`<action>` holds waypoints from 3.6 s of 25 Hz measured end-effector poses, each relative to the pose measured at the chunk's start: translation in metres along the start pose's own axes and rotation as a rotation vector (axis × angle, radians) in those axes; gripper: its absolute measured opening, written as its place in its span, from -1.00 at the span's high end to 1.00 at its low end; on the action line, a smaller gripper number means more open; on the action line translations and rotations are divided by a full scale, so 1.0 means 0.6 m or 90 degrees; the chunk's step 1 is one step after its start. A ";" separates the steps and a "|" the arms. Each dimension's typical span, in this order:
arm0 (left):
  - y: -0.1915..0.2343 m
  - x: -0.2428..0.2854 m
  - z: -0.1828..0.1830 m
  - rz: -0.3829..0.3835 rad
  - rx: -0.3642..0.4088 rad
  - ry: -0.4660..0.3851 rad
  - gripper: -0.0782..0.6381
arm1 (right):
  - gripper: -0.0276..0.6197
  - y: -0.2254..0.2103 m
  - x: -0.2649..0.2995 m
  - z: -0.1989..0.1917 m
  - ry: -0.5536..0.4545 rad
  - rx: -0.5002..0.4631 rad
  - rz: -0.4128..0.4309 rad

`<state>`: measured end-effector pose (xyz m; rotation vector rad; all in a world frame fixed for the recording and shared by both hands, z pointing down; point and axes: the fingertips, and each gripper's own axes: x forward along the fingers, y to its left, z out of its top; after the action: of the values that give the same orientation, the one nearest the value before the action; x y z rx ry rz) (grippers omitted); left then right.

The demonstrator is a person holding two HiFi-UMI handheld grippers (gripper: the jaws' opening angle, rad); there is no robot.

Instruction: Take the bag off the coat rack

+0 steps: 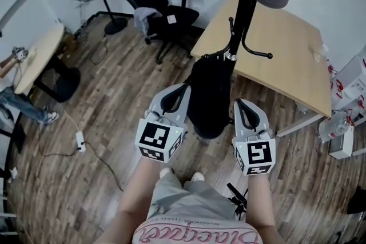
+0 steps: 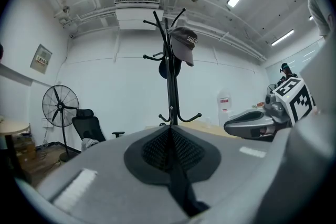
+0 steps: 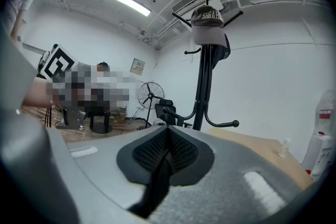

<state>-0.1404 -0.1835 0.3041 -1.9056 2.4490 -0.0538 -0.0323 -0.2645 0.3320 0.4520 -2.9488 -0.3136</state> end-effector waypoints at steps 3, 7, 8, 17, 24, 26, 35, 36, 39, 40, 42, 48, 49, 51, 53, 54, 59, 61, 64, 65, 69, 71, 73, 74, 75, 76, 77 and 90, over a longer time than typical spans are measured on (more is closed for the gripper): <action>0.003 0.005 -0.007 -0.013 -0.006 0.001 0.74 | 0.90 0.000 -0.001 -0.004 0.006 0.004 -0.014; 0.016 0.022 -0.007 -0.036 -0.010 -0.009 0.74 | 0.91 -0.009 0.000 -0.003 0.008 0.006 -0.050; 0.019 0.027 -0.007 -0.044 -0.010 -0.011 0.74 | 0.91 -0.012 0.000 -0.003 0.009 0.008 -0.062; 0.068 0.078 -0.014 -0.150 0.003 -0.024 0.74 | 0.90 -0.016 0.036 0.008 0.021 0.009 -0.174; 0.129 0.110 -0.027 -0.226 -0.001 -0.023 0.73 | 0.90 -0.010 0.063 0.010 0.022 0.062 -0.281; 0.142 0.117 -0.025 -0.249 -0.007 -0.031 0.71 | 0.82 -0.005 0.070 0.012 0.023 0.070 -0.298; 0.154 0.144 -0.038 -0.363 -0.015 -0.039 0.38 | -0.08 0.030 0.099 0.012 0.032 0.099 -0.334; 0.155 0.148 -0.041 -0.372 -0.015 -0.037 0.27 | -0.20 0.035 0.104 0.010 0.034 0.104 -0.332; 0.153 0.159 -0.053 -0.398 -0.020 -0.027 -0.06 | -0.40 0.041 0.109 -0.001 0.041 0.118 -0.347; 0.153 0.163 -0.057 -0.404 -0.027 -0.023 -0.14 | -0.46 0.040 0.109 -0.005 0.043 0.122 -0.358; 0.160 0.169 -0.062 -0.414 -0.048 -0.019 -0.28 | -0.54 0.039 0.111 -0.010 0.044 0.132 -0.378; 0.166 0.190 -0.101 -0.458 -0.058 0.012 -0.56 | -0.54 0.042 0.131 -0.037 0.051 0.162 -0.416; 0.161 0.193 -0.111 -0.470 -0.055 0.022 -0.62 | -0.54 0.042 0.134 -0.046 0.056 0.166 -0.421; 0.148 0.201 -0.134 -0.493 -0.042 0.044 -0.71 | -0.54 0.041 0.139 -0.065 0.064 0.180 -0.432; 0.137 0.207 -0.157 -0.510 -0.025 0.066 -0.76 | -0.54 0.039 0.146 -0.083 0.067 0.196 -0.442; 0.132 0.210 -0.168 -0.514 -0.018 0.073 -0.76 | -0.54 0.038 0.150 -0.092 0.070 0.204 -0.445; 0.114 0.236 -0.215 -0.518 0.018 0.093 -0.67 | -0.54 0.027 0.172 -0.143 0.101 0.236 -0.447; 0.107 0.245 -0.236 -0.522 0.036 0.103 -0.58 | -0.54 0.026 0.179 -0.164 0.119 0.246 -0.446; 0.100 0.261 -0.268 -0.527 0.045 0.128 -0.49 | -0.53 0.027 0.186 -0.199 0.154 0.253 -0.448; 0.099 0.268 -0.279 -0.526 0.047 0.137 -0.46 | -0.50 0.025 0.188 -0.212 0.166 0.257 -0.450; 0.089 0.291 -0.329 -0.527 0.057 0.179 -0.33 | -0.40 0.010 0.194 -0.257 0.191 0.283 -0.458; 0.083 0.301 -0.350 -0.526 0.054 0.196 -0.26 | -0.38 0.003 0.194 -0.278 0.206 0.293 -0.460; 0.080 0.309 -0.368 -0.521 0.039 0.212 -0.20 | -0.38 0.003 0.196 -0.300 0.223 0.303 -0.457; 0.079 0.311 -0.376 -0.518 0.034 0.219 -0.19 | -0.38 0.005 0.197 -0.311 0.230 0.309 -0.454; 0.077 0.313 -0.383 -0.516 0.031 0.226 -0.19 | -0.37 0.007 0.198 -0.322 0.237 0.315 -0.452; 0.074 0.316 -0.389 -0.515 0.032 0.231 -0.18 | -0.30 0.008 0.199 -0.332 0.244 0.320 -0.452; 0.072 0.319 -0.395 -0.514 0.035 0.235 -0.17 | -0.21 0.007 0.199 -0.342 0.251 0.322 -0.454; 0.056 0.354 -0.453 -0.497 0.066 0.272 0.10 | 0.16 -0.021 0.208 -0.396 0.267 0.315 -0.465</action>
<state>-0.2393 -0.3801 0.5721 -2.8882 1.6448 -0.6439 -0.1061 -0.3583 0.5724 1.4478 -2.3173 0.4111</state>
